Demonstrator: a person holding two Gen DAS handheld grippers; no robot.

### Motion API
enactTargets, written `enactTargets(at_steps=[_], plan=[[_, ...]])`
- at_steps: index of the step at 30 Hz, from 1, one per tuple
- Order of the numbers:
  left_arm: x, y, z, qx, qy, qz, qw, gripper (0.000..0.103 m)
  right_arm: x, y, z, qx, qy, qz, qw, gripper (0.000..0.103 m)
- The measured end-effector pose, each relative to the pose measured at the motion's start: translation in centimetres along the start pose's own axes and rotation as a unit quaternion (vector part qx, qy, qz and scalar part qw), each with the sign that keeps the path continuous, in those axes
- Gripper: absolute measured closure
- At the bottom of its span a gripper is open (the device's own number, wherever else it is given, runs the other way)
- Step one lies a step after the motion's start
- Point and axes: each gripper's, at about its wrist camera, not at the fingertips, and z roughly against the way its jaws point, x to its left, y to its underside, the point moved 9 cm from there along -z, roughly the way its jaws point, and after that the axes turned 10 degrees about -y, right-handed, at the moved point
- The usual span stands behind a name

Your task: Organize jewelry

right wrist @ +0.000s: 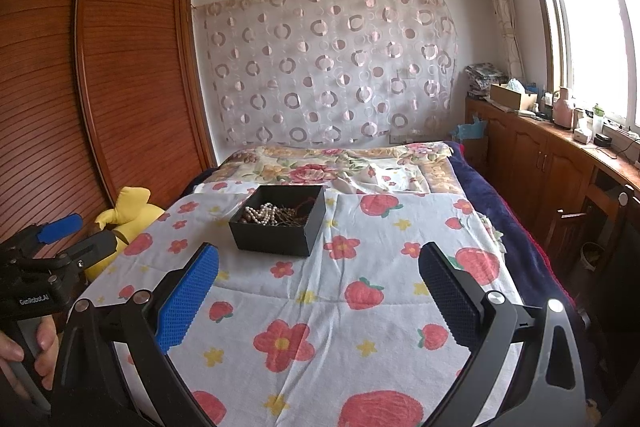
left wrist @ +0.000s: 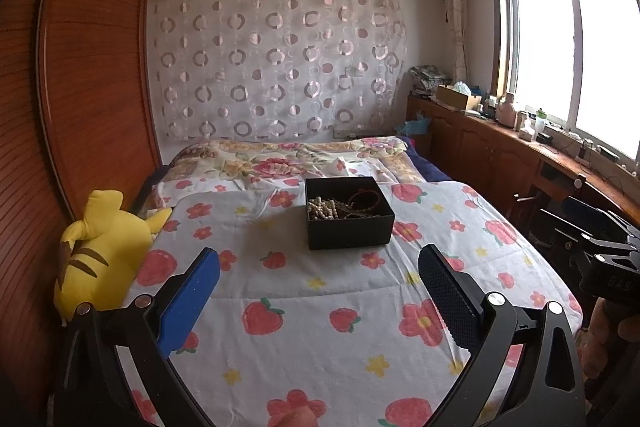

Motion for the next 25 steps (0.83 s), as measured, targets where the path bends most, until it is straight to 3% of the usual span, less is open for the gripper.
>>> enactTargets(at_steps=[25], plan=[[-0.29, -0.33, 0.02, -0.003, -0.005, 0.0, 1.0, 0.007, -0.02, 0.02, -0.07, 0.0, -0.001, -0.001, 1.0, 0.002]])
